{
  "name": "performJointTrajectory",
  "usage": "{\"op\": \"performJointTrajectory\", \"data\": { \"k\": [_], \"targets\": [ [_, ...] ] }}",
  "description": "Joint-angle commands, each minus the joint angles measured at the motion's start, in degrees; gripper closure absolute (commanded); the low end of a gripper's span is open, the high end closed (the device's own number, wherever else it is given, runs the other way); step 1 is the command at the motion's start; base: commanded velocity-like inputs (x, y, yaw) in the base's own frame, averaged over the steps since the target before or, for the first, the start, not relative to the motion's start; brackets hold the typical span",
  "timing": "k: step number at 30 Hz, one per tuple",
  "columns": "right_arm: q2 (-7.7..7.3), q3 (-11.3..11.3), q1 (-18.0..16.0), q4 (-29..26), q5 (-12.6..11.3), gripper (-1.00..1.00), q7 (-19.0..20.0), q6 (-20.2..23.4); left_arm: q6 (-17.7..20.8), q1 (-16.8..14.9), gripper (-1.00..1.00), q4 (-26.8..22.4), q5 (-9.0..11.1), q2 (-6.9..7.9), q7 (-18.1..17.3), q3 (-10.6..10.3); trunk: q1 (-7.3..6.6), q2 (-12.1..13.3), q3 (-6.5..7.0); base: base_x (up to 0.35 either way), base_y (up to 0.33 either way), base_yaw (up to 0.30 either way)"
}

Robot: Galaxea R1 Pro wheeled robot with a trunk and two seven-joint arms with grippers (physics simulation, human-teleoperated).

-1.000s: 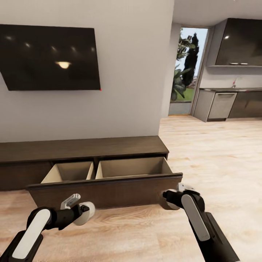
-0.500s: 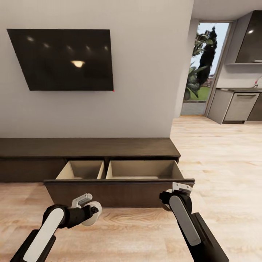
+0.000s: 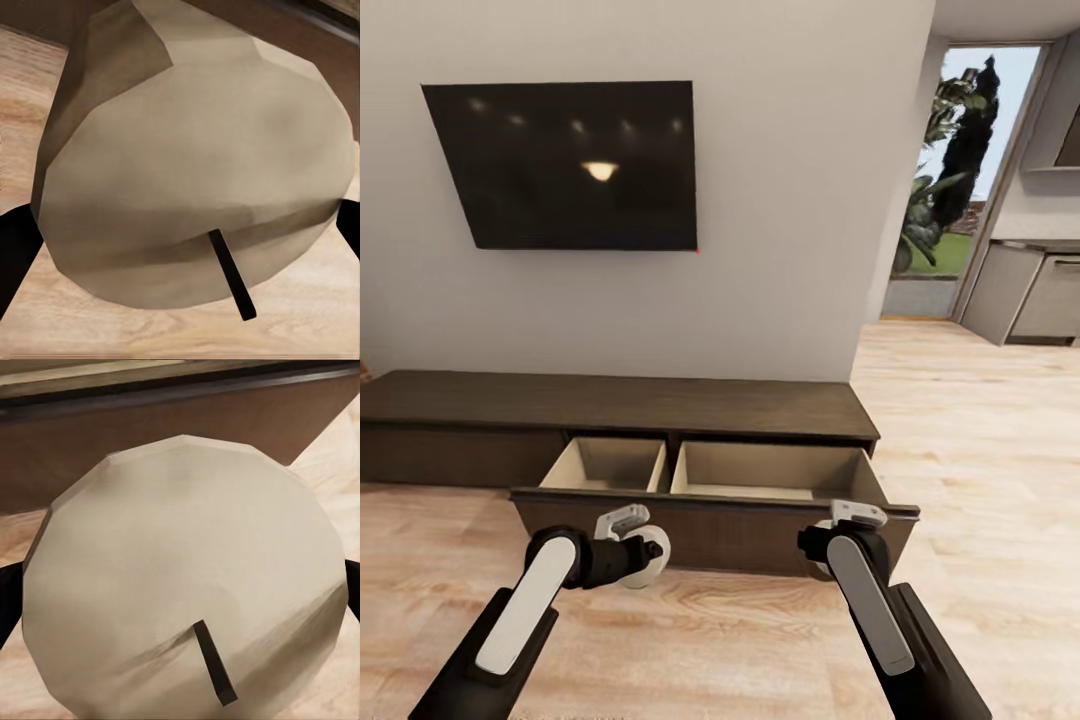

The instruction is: Place each of the two pumpkins and all three candles from the living room inside a cabinet in the living room (use any cabinet), then make sure every cabinet is closed, and position the cauldron so it is next to a table in the living room.

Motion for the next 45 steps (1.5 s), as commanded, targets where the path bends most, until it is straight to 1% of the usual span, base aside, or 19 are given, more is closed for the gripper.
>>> {"op": "performJointTrajectory", "data": {
  "k": [1, 3, 11, 16, 23, 33, 45],
  "targets": [
    [-0.01, 0.05, -0.03, -0.04, -0.46, 1.00, -0.55, 0.31, 0.11, -0.07, 1.00, -0.07, 0.33, 0.01, 0.64, -0.46, -0.24, 0.39, 0.05, 0.000, 0.000, 0.130],
    [-0.01, 0.02, -0.03, -0.01, -0.47, 1.00, -0.45, 0.23, 0.11, -0.08, 1.00, -0.04, 0.37, -0.02, 0.65, -0.70, -0.67, 1.19, 0.28, 0.000, 0.000, 0.003],
    [-0.09, -0.33, -0.01, 0.18, -0.60, 1.00, 2.48, 0.12, 0.11, -0.08, 1.00, -0.14, 0.39, -0.12, 0.66, -0.76, -0.67, 1.19, -0.05, 0.000, 0.000, -0.228],
    [-0.07, -0.21, -0.02, 0.28, -0.55, 1.00, 2.79, 0.00, 0.11, -0.08, 1.00, -0.16, 0.37, -0.03, 0.66, -0.76, -0.67, 1.19, -0.19, 0.001, 0.000, -0.220],
    [-0.07, 0.06, -0.02, 0.39, -0.55, 1.00, 2.93, -0.26, 0.05, -0.08, 1.00, -0.42, 0.54, -0.08, 0.58, -0.56, -0.67, 1.19, -0.21, 0.047, -0.008, -0.023],
    [-0.03, 0.06, -0.03, 0.52, -0.55, 1.00, 2.99, -0.31, -0.03, -0.08, 1.00, -0.43, 0.56, -0.12, 0.57, -0.63, -2.87, 5.20, 1.51, 0.001, 0.000, -0.011],
    [-0.01, 0.06, 0.00, 0.42, -0.63, 1.00, 3.02, -0.31, 0.01, -0.08, 1.00, -0.43, 0.56, -0.12, 0.57, -0.65, -5.51, 10.01, 2.88, 0.000, 0.000, -0.141]
  ]
}}
